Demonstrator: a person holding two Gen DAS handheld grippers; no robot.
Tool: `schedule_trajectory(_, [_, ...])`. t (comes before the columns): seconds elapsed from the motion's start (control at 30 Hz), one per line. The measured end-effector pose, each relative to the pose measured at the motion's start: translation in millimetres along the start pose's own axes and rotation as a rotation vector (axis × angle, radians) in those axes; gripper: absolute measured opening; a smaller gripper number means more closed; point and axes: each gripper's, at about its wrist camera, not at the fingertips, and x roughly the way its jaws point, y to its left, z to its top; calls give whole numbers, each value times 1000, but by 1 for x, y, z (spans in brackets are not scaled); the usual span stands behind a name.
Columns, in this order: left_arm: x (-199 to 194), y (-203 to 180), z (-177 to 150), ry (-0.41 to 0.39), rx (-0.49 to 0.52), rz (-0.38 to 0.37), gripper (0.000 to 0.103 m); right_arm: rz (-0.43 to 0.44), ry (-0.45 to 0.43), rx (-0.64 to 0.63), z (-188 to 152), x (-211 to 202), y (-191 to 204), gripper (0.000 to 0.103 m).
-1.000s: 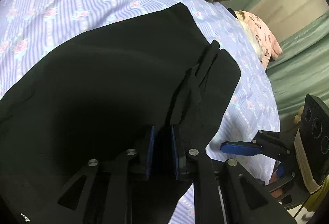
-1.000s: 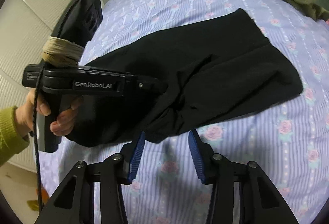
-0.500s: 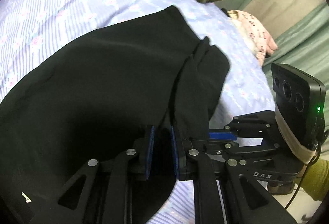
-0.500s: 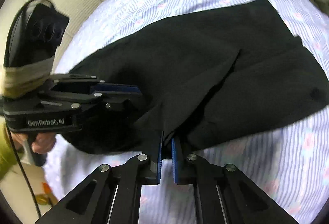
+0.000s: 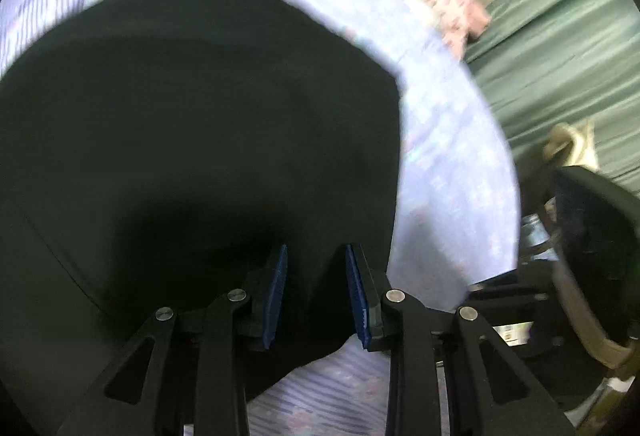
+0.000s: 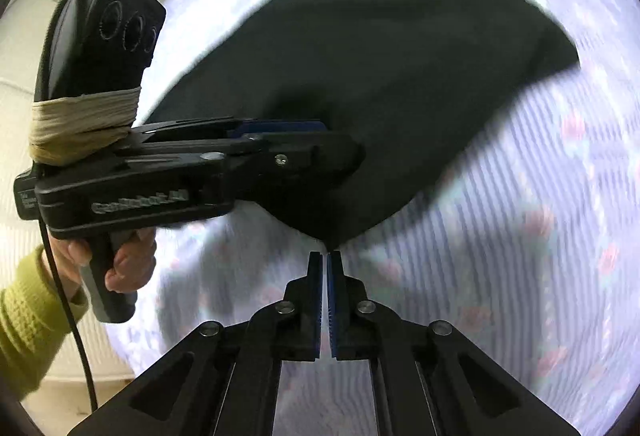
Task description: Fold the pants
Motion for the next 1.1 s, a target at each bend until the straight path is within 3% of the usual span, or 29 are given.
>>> schedule_trajectory(0.13, [2,7,-5,-25,-35,13,29,-42,-41,73,0,-11,-20,7])
schedule_trajectory(0.17, [0,8,-4,-30,-49,14,29,-64,-77,90,3,-20,-28,19])
schedule_trajectory(0.2, [-4,7,-3,-34,-57,24,29,-103,-136,115,10,-32,-38,39])
schedule_trajectory(0.23, [-9,6,-2,-47,-59,32,29,-131,-192,141,18,-42,-47,45])
schedule_trajectory(0.33, [-39,1,5,-159,-26,70,36,-169,-271,203,48,-59,-70,46])
schedule_trajectory(0.37, [-50,1,10,-194,-19,105,41,-174,-286,213,52,-61,-72,46])
schedule_trajectory(0.5, [-87,-3,17,-293,25,284,43,-261,-365,191,73,-82,-73,46])
schedule_trajectory(0.57, [-101,-8,14,-343,19,363,62,-297,-387,148,77,-89,-70,53])
schedule_trajectory(0.6, [-107,-12,12,-374,14,409,65,-313,-399,128,83,-85,-68,57])
schedule_trajectory(0.73, [-118,-26,-1,-453,-22,525,65,-339,-405,77,94,-87,-67,57])
schedule_trajectory(0.9, [-145,-23,-38,-495,-144,554,71,-334,-391,-17,89,-96,-29,57])
schedule_trajectory(1.1, [-186,-6,-98,-525,-205,575,82,-277,-334,-190,74,-81,60,57])
